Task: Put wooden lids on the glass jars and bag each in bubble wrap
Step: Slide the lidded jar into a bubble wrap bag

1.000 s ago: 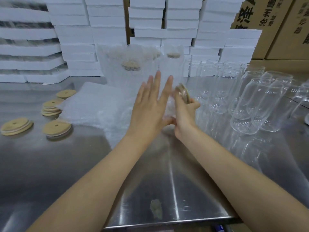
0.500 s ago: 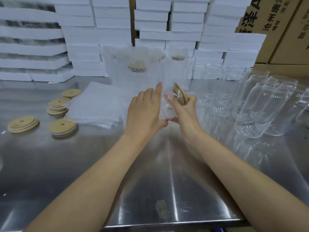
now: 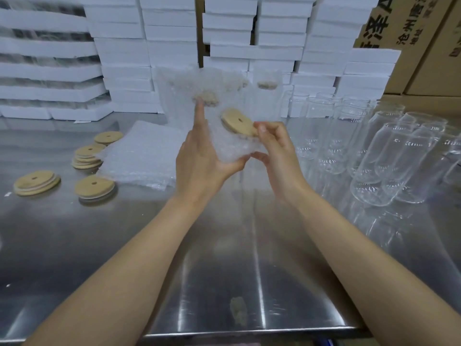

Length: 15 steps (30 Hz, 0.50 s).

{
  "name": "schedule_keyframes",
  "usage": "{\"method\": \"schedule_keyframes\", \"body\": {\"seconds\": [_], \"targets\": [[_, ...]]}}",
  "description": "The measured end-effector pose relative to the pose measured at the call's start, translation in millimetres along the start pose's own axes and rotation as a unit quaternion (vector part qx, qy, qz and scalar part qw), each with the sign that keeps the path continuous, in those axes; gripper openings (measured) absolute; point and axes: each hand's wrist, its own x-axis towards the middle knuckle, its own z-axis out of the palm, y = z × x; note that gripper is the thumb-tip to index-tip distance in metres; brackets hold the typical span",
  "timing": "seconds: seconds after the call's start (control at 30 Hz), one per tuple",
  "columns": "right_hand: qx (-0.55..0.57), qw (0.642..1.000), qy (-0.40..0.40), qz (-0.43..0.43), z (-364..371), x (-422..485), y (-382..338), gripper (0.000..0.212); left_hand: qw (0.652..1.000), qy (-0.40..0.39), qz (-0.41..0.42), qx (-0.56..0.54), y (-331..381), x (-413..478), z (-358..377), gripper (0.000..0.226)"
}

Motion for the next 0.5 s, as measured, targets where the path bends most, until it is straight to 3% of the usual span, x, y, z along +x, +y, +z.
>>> {"method": "schedule_keyframes", "body": {"seconds": [0.1,0.2,0.3,0.4,0.5], "targets": [[0.019,0.999,0.012,0.037,-10.7,4.9,-3.1,0.027,0.996,0.008,-0.022,-0.086,1.9,-4.7,1.3,0.114],[0.073,0.991,-0.008,0.109,-19.5,5.9,-6.0,0.015,0.987,-0.003,-0.017,-0.157,1.5,-5.9,2.8,0.095],[0.053,0.996,0.036,0.059,-20.7,6.8,-13.7,0.021,0.984,-0.026,-0.03,-0.171,2.6,-5.1,2.4,0.08],[0.13,0.989,0.064,0.009,-23.8,9.2,-19.7,0.027,0.98,-0.047,-0.029,-0.19,6.3,-4.9,1.2,0.07],[0.176,0.983,0.051,-0.017,-26.6,12.0,-19.9,0.02,0.967,-0.075,-0.047,-0.24,8.3,-3.9,1.4,0.076]]}}
